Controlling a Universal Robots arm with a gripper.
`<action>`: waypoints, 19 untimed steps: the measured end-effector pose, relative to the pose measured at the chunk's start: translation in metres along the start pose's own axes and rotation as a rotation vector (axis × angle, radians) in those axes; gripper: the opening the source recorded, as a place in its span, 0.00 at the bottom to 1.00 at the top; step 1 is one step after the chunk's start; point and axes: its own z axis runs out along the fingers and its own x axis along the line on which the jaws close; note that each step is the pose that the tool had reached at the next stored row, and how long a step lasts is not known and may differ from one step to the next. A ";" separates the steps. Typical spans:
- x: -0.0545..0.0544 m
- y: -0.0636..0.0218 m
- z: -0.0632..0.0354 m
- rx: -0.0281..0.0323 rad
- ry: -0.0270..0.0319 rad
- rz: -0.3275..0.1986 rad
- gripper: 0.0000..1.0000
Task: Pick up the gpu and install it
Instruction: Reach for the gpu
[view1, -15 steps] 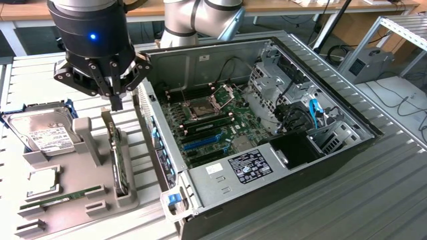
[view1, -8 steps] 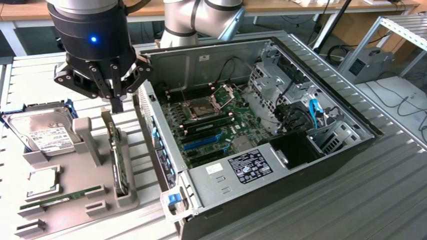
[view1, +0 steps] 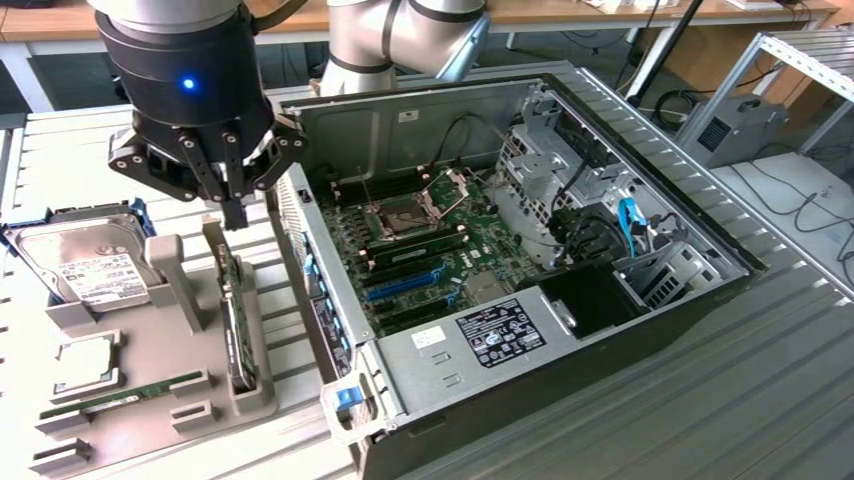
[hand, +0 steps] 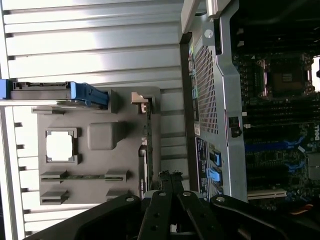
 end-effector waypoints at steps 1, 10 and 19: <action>0.000 -0.0005 0.0000 0.0000 0.0000 0.000 0.11; 0.000 -0.0049 0.0002 -0.0001 0.0000 0.000 0.11; -0.001 -0.0098 0.0004 0.0000 0.0000 0.000 0.11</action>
